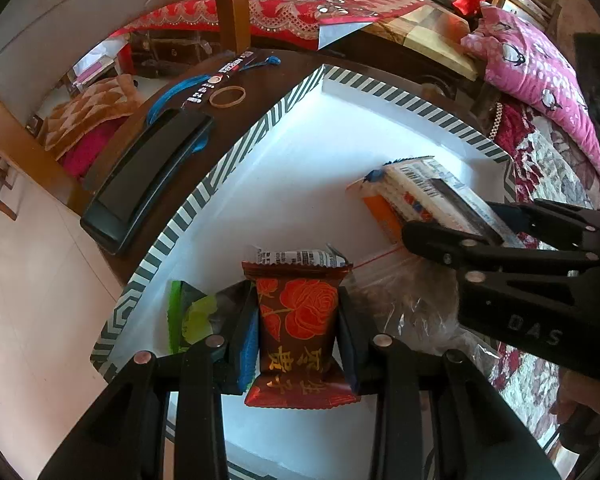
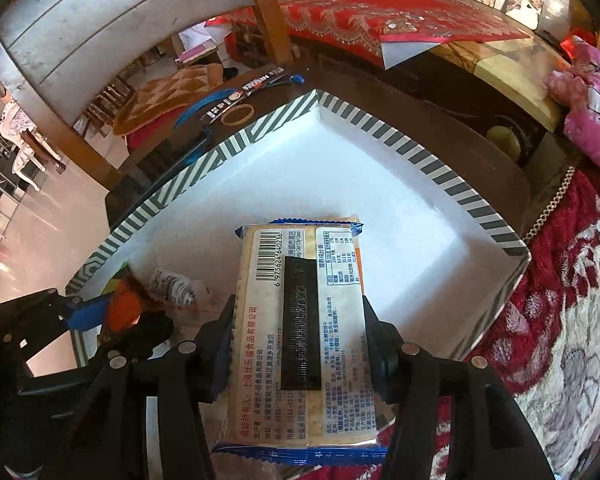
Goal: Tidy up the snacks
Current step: 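Carry the red candy and biscuit box over the white tray, then open both grippers to release the candy and biscuit box into the tray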
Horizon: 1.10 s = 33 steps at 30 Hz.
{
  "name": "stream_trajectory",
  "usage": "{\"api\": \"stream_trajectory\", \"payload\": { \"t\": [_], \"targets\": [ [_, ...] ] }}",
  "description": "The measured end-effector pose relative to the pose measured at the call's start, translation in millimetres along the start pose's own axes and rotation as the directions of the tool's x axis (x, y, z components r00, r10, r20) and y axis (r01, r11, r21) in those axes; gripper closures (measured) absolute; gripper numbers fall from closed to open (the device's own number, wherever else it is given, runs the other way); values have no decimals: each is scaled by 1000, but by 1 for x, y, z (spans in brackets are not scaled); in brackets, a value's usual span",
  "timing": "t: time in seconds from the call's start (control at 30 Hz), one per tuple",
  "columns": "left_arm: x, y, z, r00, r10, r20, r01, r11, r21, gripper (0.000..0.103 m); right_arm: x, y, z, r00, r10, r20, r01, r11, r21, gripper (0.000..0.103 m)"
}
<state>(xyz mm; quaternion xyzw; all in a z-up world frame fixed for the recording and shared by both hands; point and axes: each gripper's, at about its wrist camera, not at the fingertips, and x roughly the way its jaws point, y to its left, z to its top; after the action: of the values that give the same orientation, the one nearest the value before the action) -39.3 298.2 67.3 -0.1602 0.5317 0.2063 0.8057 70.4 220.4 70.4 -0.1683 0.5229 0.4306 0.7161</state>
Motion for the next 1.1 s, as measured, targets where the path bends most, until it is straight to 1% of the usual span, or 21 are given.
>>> {"api": "stream_trajectory", "payload": {
  "t": [0.3,0.5,0.6,0.67,0.7,0.77,0.9,0.97,1.1],
  "targets": [
    [2,0,1,1000,3,-4,-3,1000,0,70,-2,-1,1,1000,1,17,-2,1000,15,41],
    [2,0,-1,1000,19,1,-19,1000,4,68,-14,0,-1,999,7,33,-8,1000,21,35],
    [0,-1,-2,1000,22,2,-22,1000,3,61,-17,1,-2,999,5,39,-6,1000,25,34],
    [-2,-2,-2,1000,26,6,-26,1000,1,51,-20,0,-4,999,7,49,-9,999,35,32],
    [-3,-2,-3,999,30,11,-30,1000,2,49,-22,0,-5,999,8,53,-10,999,41,31],
    [-7,-4,-4,999,35,21,-35,999,8,41,-24,0,-7,998,13,60,-16,999,47,30],
    [-14,-5,-5,999,34,36,-34,999,5,34,-31,2,-11,997,1,71,-4,999,43,29],
    [-18,-5,-5,999,30,43,-30,1000,4,29,-37,2,-13,996,2,88,-6,999,51,28],
    [-26,-9,-7,998,21,55,-21,1000,7,28,-52,-1,-17,992,-20,124,12,998,59,25]
  ]
}}
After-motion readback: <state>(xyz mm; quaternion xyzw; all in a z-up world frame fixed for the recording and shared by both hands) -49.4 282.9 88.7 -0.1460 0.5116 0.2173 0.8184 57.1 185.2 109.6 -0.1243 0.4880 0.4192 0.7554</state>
